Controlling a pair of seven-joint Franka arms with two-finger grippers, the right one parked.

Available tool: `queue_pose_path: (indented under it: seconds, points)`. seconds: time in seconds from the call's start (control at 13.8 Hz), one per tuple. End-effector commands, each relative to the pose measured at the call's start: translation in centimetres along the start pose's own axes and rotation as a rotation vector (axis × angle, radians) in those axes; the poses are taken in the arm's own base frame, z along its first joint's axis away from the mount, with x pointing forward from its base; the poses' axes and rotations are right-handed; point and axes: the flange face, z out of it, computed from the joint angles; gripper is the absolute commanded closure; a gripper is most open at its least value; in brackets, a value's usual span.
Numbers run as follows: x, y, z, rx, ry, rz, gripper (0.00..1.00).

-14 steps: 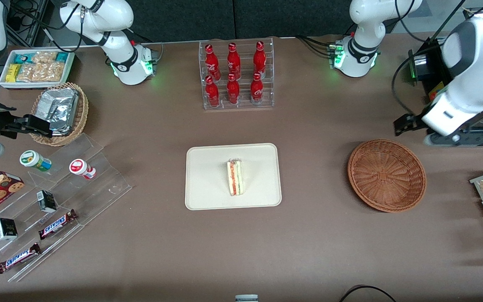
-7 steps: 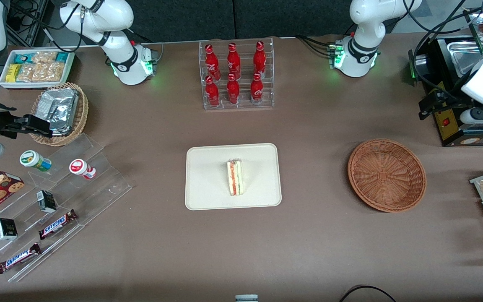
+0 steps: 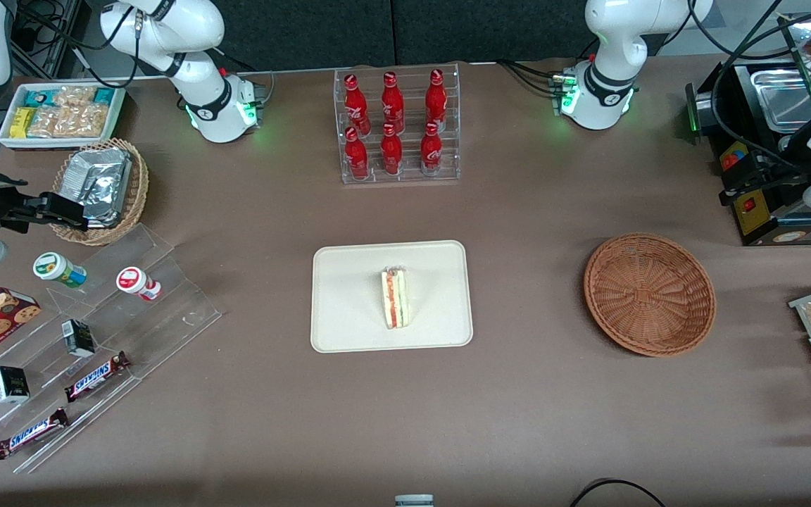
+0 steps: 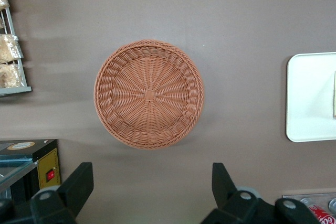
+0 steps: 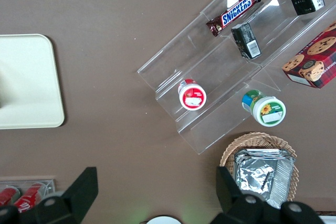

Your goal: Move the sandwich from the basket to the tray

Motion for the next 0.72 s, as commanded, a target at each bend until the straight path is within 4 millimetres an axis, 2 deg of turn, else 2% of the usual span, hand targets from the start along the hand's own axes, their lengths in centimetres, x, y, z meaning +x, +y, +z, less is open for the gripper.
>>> queue_pose_path:
  seconds: [0.0, 0.29, 0.65]
  points:
    - [-0.48, 0.46, -2.62, 0.012, -0.025, 0.013, 0.0]
    - [-1.01, 0.68, -3.4, 0.018, -0.051, 0.019, 0.0]
    - [-0.53, 0.6, -2.52, 0.072, -0.064, 0.022, 0.0]
